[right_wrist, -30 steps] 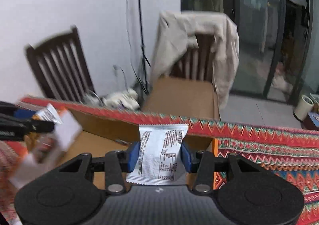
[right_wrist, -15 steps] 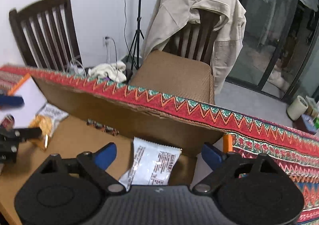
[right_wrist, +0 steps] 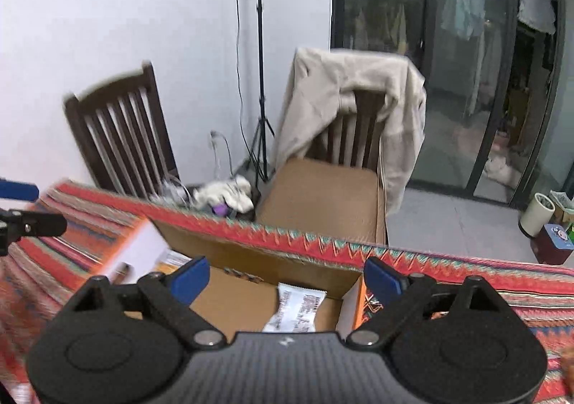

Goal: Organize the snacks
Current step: 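Open both tools to drop the packets into the cardboard box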

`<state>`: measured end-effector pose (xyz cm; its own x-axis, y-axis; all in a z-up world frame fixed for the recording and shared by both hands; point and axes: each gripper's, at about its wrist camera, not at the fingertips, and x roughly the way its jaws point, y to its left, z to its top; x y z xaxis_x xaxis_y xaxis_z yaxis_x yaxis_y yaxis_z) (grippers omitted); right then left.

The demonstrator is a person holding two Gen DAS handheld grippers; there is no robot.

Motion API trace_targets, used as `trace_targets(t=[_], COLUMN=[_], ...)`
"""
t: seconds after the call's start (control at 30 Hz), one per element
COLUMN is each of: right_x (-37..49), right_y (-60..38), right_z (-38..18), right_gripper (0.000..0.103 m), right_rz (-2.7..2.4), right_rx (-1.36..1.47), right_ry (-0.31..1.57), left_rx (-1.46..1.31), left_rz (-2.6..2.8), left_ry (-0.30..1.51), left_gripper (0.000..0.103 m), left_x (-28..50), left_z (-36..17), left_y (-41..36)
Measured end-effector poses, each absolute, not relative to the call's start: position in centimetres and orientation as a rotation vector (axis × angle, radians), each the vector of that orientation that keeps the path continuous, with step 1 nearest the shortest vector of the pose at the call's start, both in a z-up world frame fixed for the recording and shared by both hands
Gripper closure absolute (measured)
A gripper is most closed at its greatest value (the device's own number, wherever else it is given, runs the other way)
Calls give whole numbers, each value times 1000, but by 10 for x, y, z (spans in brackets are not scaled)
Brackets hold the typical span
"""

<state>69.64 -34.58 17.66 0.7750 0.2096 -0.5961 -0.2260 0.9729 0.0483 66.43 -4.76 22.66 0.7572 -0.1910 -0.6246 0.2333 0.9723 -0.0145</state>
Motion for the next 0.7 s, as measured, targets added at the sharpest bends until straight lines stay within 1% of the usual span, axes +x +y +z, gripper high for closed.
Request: trace_targets(t=[0.07,0.13,0.23,0.33,0.43,0.53,0.7], right_x=[659,626,566,510,452,398,303], right_y=[-351,-356,-363,-373,-386,-397,-411], right_z=[209,236,274,300,316,317,287], right_gripper=[4,1,0,0,0,0,0], right_rz=[252,250,227,229,251,284,333], right_rx=[-13,-17,-29,-22,2,18,34], right_ry=[610,582,522,485,453,434,378], left_rx=[55,58,57,35,23,25,-17], left_rz=[-237,-232,-231,-250,-265,-265,-261], left_ry=[650,622,565,510,457,405,408], left_gripper=[0,0,0,0,0,0,0], left_x=[628,593,529,467,401,343,276], left_z=[253,275,306,319,319,309,269], left_y=[-45,-45,-42,-36,-31,-26,-15])
